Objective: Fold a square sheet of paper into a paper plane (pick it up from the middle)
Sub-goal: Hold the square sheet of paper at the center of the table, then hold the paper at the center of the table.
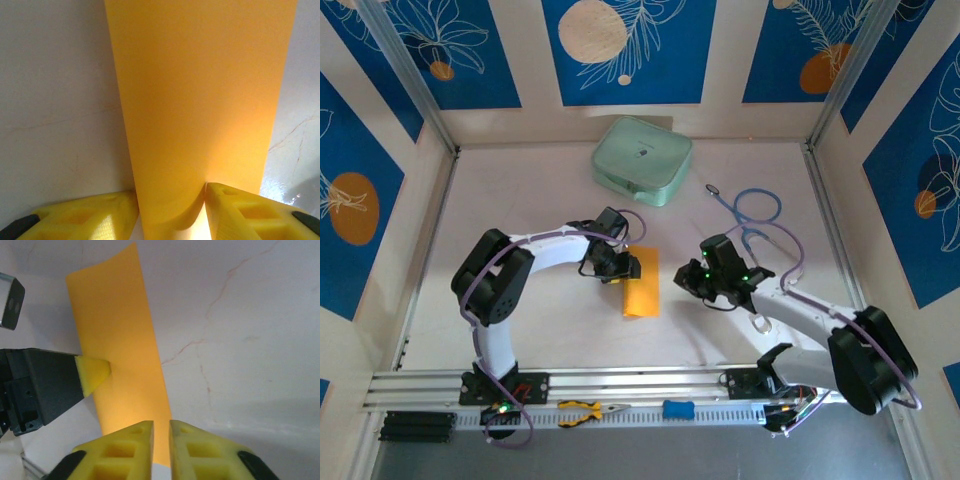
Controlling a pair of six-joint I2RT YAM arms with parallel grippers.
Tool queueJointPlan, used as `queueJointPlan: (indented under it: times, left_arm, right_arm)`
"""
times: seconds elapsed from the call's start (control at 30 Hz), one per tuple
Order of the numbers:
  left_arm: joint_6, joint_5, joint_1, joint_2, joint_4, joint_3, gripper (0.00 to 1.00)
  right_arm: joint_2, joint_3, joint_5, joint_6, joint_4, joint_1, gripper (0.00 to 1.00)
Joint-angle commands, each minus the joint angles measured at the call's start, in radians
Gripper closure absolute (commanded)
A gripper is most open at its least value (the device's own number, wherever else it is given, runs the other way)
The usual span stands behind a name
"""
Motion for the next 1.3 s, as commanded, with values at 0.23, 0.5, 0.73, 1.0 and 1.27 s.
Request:
queueJointPlan:
  times: [0.23, 0.5, 0.73, 1.0, 1.27]
  left_arm:
    - [0.020, -0.121, -0.004, 0.097, -0.020, -0.038, 0.52]
    - [0.016, -0.122, -0.004, 0.099, -0.020, -0.038, 0.52]
    - [0.005, -0.129, -0.005, 0.093, -0.011, -0.046, 0.53]
    - [0.004, -0.122, -0.005, 0.099, -0.006, -0.044, 0.53]
    - [0.003, -0.115, -0.004, 0.104, 0.001, -0.046, 0.52]
  right_arm:
    - [0.264, 0.081, -0.138, -0.015, 0.223, 0.021, 0.97]
    - [0.419, 0.175, -0.152, -0.024, 0.245, 0.036, 1.00]
    - [0.306, 0.080, -0.067, 0.031, 0.252, 0.006, 0.99]
    - [0.168, 0.025, -0.025, 0.041, 0.197, -0.023, 0.99]
    - [0.090, -0.038, 0.003, 0.077, 0.204, -0.033, 0.99]
